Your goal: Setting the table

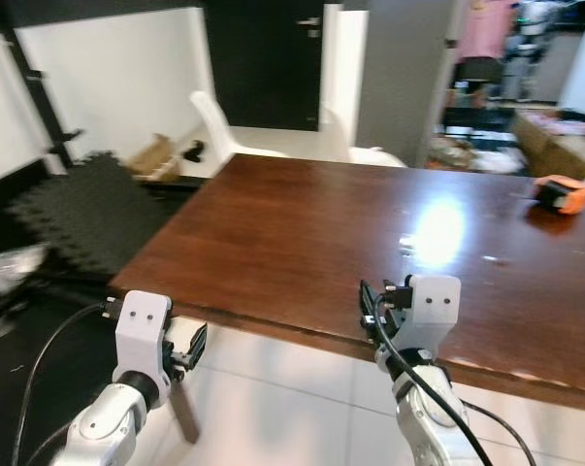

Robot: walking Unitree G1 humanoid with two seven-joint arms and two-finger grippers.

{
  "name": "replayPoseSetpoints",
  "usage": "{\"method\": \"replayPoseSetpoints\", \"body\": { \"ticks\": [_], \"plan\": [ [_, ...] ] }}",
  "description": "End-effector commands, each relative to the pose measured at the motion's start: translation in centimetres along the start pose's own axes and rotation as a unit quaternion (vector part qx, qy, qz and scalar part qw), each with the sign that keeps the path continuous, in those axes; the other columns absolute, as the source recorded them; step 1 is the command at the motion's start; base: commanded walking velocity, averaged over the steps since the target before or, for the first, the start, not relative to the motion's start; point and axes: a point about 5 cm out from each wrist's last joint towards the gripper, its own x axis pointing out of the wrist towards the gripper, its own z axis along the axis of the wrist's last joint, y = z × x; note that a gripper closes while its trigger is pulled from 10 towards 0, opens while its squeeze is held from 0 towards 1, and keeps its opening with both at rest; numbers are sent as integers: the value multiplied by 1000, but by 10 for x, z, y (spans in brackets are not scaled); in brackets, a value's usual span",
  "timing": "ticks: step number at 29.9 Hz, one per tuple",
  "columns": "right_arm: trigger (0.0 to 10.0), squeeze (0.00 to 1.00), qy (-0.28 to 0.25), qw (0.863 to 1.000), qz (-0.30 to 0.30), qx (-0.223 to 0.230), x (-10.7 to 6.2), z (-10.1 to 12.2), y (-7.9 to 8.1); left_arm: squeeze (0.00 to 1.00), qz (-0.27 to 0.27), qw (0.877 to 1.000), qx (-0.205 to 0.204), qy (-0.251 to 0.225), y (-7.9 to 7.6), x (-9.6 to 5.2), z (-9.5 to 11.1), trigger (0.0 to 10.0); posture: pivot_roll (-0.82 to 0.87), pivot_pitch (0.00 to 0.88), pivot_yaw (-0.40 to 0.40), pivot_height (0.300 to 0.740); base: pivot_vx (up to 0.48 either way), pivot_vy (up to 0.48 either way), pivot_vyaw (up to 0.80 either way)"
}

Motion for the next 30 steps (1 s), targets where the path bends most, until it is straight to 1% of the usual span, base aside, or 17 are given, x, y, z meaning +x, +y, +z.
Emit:
{"method": "replayPoseSetpoints", "body": {
  "ticks": [1, 7, 25, 30],
  "plan": [
    [10000, 0, 9, 1000, 3, 1, -1, -4, 2, 0, 5, 1000, 0, 11, 3, -3, -7, 10000, 40, 133, 88, 740, 0, 0, 781],
    [10000, 0, 11, 1000, 11, -2, -1, -4, 4, 0, 5, 1000, -1, 12, 2, -3, -7, 10000, 40, 131, 87, 740, 0, 0, 781],
    [10000, 0, 16, 1000, 23, 9, -2, -6, 7, 0, 6, 1000, 0, 18, 3, -4, -9, 10000, 45, 134, 91, 740, 0, 0, 781],
    [10000, 0, 27, 999, 31, 4, -4, -12, 7, 0, 31, 999, -2, 32, 10, -8, -18, 10000, 46, 138, 90, 740, 0, 0, 777]
  ]
}}
